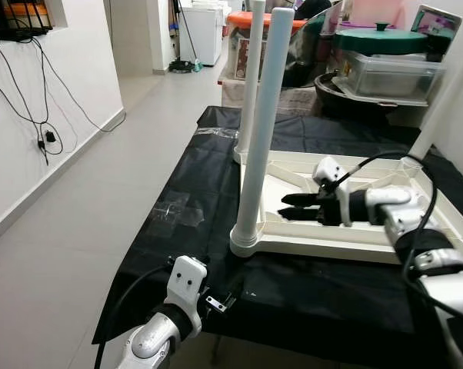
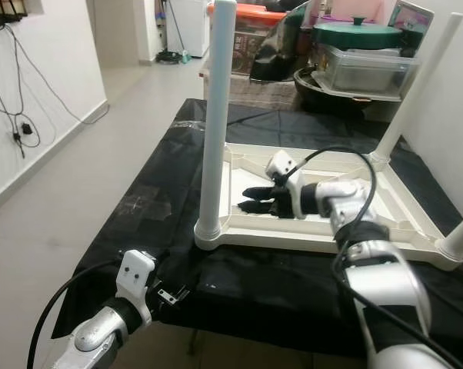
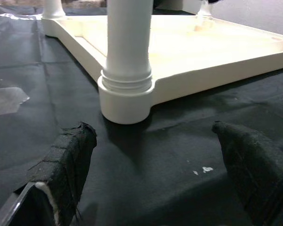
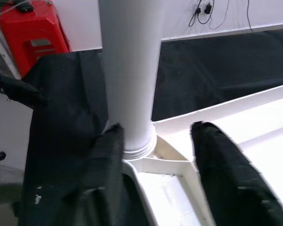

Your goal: Building children table

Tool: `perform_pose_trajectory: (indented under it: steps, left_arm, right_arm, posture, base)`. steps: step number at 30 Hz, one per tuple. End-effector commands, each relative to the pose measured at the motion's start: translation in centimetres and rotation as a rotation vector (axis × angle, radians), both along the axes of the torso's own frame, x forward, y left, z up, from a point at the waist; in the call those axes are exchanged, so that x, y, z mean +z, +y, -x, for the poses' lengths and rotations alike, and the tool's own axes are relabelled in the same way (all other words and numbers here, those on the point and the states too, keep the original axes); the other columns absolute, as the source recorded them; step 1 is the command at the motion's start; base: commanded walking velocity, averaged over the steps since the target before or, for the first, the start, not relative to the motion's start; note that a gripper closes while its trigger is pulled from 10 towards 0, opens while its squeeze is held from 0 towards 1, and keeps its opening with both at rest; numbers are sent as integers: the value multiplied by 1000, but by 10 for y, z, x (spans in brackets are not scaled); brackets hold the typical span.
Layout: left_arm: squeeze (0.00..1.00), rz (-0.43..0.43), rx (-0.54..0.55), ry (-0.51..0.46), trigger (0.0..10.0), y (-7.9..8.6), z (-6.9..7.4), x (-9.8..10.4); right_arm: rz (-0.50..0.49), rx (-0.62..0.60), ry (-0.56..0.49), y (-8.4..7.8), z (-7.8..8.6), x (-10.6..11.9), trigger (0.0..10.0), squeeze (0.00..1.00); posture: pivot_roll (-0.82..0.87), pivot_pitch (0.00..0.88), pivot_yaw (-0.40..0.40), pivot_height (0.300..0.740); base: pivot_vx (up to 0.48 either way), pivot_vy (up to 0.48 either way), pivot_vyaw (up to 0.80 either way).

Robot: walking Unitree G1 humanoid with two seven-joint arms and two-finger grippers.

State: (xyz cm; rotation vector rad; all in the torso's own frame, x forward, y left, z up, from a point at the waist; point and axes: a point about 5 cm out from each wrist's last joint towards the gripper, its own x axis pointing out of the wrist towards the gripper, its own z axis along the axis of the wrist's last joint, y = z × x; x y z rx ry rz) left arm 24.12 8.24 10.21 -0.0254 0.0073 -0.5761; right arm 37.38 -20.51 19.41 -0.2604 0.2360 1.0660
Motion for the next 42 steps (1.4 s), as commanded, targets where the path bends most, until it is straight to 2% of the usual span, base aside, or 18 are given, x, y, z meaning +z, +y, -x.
perform_pose_trajectory:
  steps: [1, 5, 6, 8, 9, 11, 14, 17, 21, 23, 24, 30, 32, 36, 39, 42]
  left_arm:
    - [0, -11, -5, -1, 10000, 0, 0, -1]
    - [0, -15, -3, -4, 10000, 1, 1, -1]
    - [0, -17, -2, -6, 10000, 1, 1, -1]
    - [0, -18, -2, -6, 10000, 1, 1, -1]
    - [0, -19, -2, -6, 10000, 2, 1, -1]
    - [0, -21, -3, -6, 10000, 2, 0, -1]
    - [0, -22, -3, -6, 10000, 2, 0, -1]
    - [0, -26, -2, -8, 10000, 2, 0, -1]
    - [0, -27, -1, -10, 10000, 2, 0, -1]
    - [0, -29, -1, -12, 10000, 2, 0, -1]
    - [0, -29, -1, -12, 10000, 2, 0, -1]
    - [0, -29, 2, -15, 10000, 1, 1, 0]
    - [0, -29, 2, -15, 10000, 1, 1, 0]
    - [0, -28, 4, -16, 10000, 0, 2, 0]
    - [0, -25, 10, -16, 10000, -1, 4, 1]
    - [0, -23, 15, -16, 10000, -1, 6, 2]
  right_arm:
    - [-70, 19, -6, 8, 1, -2, 10000, 1000]
    - [-106, 39, -20, 14, 2, -3, 10000, 1000]
    - [-139, 28, -40, 17, 0, 0, 10000, 773]
    - [-162, 17, -54, 19, -1, 2, 10000, 773]
    - [-187, 18, -62, 22, -2, 5, 10000, 0]
    - [-228, 53, -58, 32, -3, 9, 10000, 0]
    - [-241, 76, -56, 39, -3, 10, 10000, 0]
    - [-266, 97, -65, 54, -5, 11, 10000, 0]
    - [-272, 102, -69, 57, -5, 11, 10000, 0]
    - [-310, 102, -81, 72, -8, 14, 10000, 0]
    - [-310, 102, -81, 72, -8, 14, 10000, 0]
    - [-392, 66, -84, 99, -14, 24, 10000, 0]
    - [-392, 66, -84, 99, -14, 24, 10000, 0]
    - [-405, 68, -83, 109, -16, 28, 10000, 0]
    - [-429, 130, -59, 122, -15, 32, 10000, 0]
    - [-441, 171, -35, 127, -13, 33, 10000, 0]
  posture:
    - [106, 0, -63, 740]
    - [108, 0, -63, 740]
    - [108, 0, -63, 740]
    - [108, 0, -63, 740]
    - [108, 0, -60, 740]
    - [110, 0, -60, 740]
    - [113, 0, -63, 740]
    - [119, 0, -67, 740]
    - [119, 0, -67, 740]
    - [121, 0, -65, 740]
    - [121, 0, -65, 740]
    - [137, 0, -78, 740]
    - [137, 0, -78, 740]
    - [147, 0, -84, 740]
    - [173, 0, -99, 740]
    - [189, 0, -104, 740]
  base:
    - [0, 0, 0]
    - [0, 0, 0]
    - [0, 0, 0]
    - [0, 0, 0]
    - [0, 0, 0]
    - [0, 0, 0]
    - [0, 0, 0]
    - [0, 0, 0]
    - [0, 0, 0]
    - [0, 0, 0]
    - [0, 0, 0]
    - [0, 0, 0]
    - [0, 0, 0]
    - [0, 0, 0]
    - [0, 0, 0]
    - [0, 0, 0]
